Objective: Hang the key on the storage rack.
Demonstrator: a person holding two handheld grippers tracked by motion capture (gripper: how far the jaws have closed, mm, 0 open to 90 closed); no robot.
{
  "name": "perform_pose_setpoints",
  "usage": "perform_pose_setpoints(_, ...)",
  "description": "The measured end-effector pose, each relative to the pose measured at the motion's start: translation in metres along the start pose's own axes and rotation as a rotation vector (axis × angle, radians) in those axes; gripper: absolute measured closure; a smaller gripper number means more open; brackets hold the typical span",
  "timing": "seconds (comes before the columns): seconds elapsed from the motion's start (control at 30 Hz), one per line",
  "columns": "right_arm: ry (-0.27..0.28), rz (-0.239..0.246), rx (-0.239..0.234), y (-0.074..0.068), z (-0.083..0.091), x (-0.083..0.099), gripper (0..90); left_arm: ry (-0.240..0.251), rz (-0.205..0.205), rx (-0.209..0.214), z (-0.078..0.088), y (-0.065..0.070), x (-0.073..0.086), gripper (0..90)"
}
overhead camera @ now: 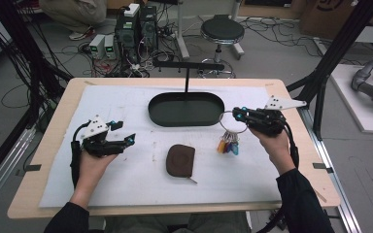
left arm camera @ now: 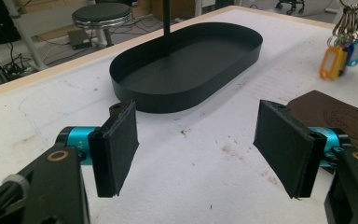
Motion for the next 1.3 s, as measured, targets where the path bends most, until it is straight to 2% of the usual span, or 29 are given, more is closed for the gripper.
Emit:
perform_pose_setpoints(0.4, 0.03, -0.015, 0.008, 0.02, -0.005, -0.038, 85.2, 0.0, 0.0, 0.003, 0.001, 0.001, 0.001, 30.0)
perform_pose_setpoints(0.53, 0.033, -0.014, 0.013, 0.023, -0.006, -0.045, 85.3, 0.001, -0.001, 0.002, 0.002, 0.001, 0.001, 30.0)
perform_pose_setpoints(0.7, 0.041, -0.004, 0.027, 0.031, -0.014, -0.065, 85.3, 0.004, 0.004, 0.002, 0.003, 0.0, 0.001, 30.0)
perform_pose_setpoints(1.03, 0.049, -0.024, 0.04, 0.043, -0.032, -0.084, 85.3, 0.005, 0.007, 0.003, 0.003, 0.0, 0.001, 30.0)
perform_pose_setpoints(1.3, 0.025, -0.038, 0.053, 0.051, -0.048, -0.085, 85.3, 0.014, 0.01, 0.007, 0.005, 0.0, 0.001, 30.0)
Point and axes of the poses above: each handheld gripper's, and its own axes: z roughly backward along the jaws, x roughly out of its underside, y roughly to its right, the point moved 8 cm from there along -z, roughly forward along the jaws, and after that the axes turned 9 degrees about -y, right-handed, at the moved point
